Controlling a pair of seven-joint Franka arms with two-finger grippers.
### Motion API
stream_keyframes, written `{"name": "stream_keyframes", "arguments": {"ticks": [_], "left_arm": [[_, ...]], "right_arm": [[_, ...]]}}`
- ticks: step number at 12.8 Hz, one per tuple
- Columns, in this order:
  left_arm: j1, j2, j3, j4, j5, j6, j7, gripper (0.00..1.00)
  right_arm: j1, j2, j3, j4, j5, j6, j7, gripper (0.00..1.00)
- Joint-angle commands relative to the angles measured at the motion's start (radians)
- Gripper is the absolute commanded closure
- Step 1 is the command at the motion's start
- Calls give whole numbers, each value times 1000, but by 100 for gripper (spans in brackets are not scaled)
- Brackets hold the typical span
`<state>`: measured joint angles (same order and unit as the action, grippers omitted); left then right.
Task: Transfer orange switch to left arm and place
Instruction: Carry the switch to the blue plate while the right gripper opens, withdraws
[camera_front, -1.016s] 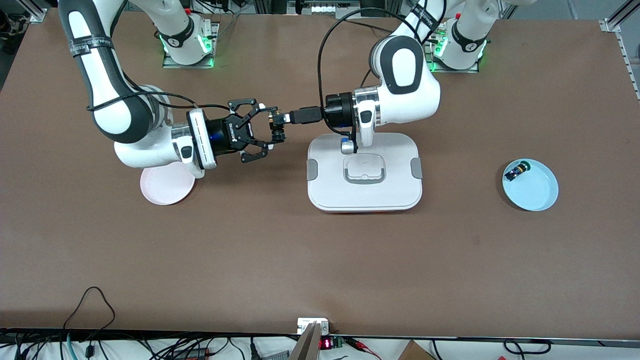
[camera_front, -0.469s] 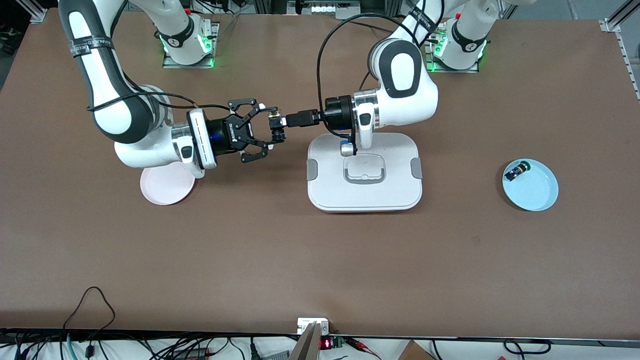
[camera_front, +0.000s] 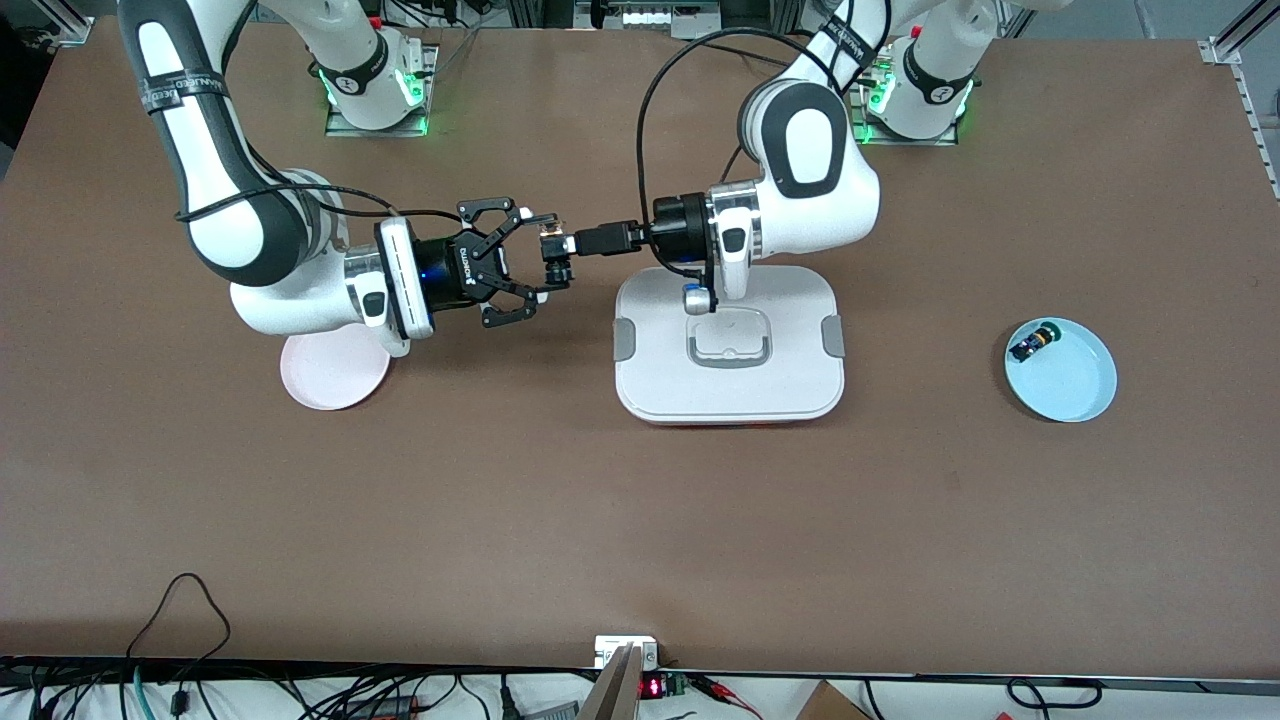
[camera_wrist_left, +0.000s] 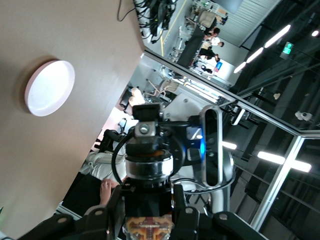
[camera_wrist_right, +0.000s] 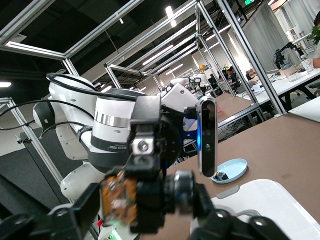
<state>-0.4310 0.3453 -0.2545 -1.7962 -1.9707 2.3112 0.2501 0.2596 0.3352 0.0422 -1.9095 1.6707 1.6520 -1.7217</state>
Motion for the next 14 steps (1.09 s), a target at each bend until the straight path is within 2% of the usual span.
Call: {"name": "stream_keyframes", "arguments": {"ticks": [1,2,5,8,11,14], "left_arm": [[102,-41,12,-47,62,-65,35,100],[132,-54,12,-64,119,-91,34,100],[231,-74,20,-77,407,-205,-56,100],[279,-78,122,-75,622,-346,-69,100],[337,-81,210,-66,910,-461,-69,100],[412,-83,245,-64,1223,-500,-58,100]], "right_arm": [[3,-22,-4,-19,11,-23,19,0],[3,-22,-4,-19,11,-23,19,0],[-20,-25,-7,-19,9,-69,16,0],[-49,-27,-7,-25,7,-113,16,0],[-98,-48,-7,-25,0,-127,42,0],[-143,-59,-7,-19,-95,-127,256,0]]}}
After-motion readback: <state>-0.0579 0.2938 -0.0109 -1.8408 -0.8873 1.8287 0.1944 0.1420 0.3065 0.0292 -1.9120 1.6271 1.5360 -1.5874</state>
